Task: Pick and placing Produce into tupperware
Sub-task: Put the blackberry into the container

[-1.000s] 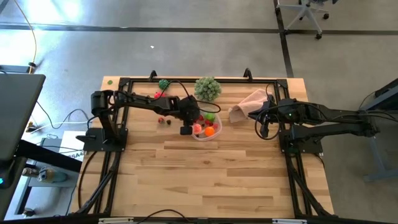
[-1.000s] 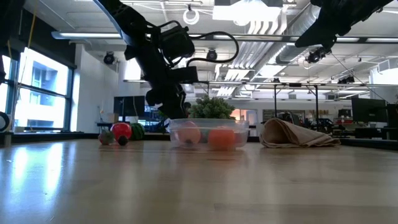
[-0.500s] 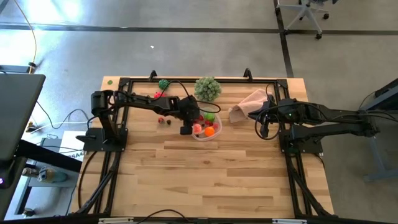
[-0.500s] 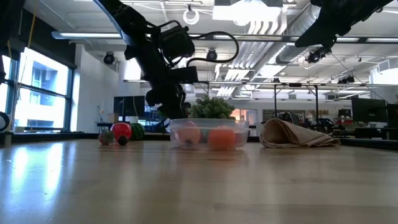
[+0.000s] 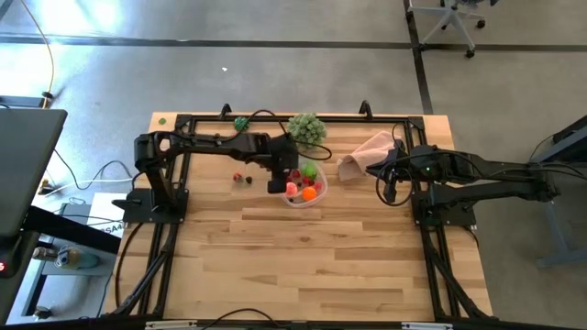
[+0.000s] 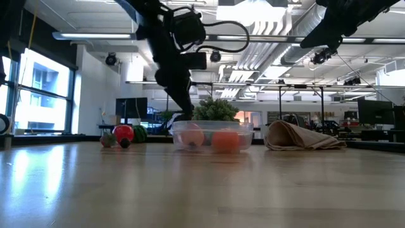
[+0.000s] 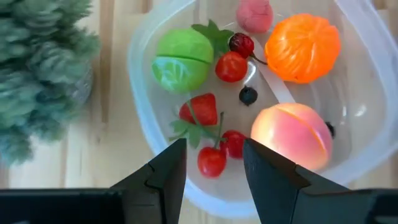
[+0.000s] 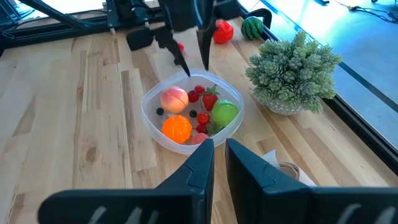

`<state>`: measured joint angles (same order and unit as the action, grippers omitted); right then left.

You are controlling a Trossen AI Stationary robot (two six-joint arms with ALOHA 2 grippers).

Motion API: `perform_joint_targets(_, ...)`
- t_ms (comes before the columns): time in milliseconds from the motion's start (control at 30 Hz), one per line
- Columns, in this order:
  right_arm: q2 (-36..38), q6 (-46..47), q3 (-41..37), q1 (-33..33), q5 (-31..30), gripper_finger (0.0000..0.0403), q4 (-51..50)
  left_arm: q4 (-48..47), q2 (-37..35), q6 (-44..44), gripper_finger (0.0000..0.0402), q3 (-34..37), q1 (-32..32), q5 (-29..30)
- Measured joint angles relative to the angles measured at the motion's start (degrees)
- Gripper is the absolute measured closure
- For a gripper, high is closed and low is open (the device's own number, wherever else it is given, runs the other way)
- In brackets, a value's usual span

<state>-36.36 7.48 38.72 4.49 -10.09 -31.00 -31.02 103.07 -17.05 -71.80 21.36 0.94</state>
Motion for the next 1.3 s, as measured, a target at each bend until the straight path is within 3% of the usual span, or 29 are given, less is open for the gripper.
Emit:
perform_joint_targets(200,0.0,0.0,0.0,0.0,0.0,0.0373,0.0,-17.8,-0.1,10.7,0.0253,-6.7,0.1,-0.6)
perform_joint_targets(400,0.0,0.0,0.0,0.0,-0.1,0.0373,0.0,-26.2,-3.4,24.6,0.0253,-5.4,1.0,-2.8)
perform_joint_targets(733,0.0,0.0,0.0,0.0,-0.2,0.0373,0.0,-25.0,-7.4,48.6,0.0253,2.8,3.6,3.6)
perform_joint_targets(1100,0.0,0.0,0.0,0.0,-0.1,0.0373,0.0,-16.3,-7.4,68.4,0.0253,13.1,6.8,-0.8)
perform_joint_targets(1300,0.0,0.0,0.0,0.0,0.0,0.0373,0.0,-15.6,-7.4,72.1,0.0253,13.4,6.7,-0.3)
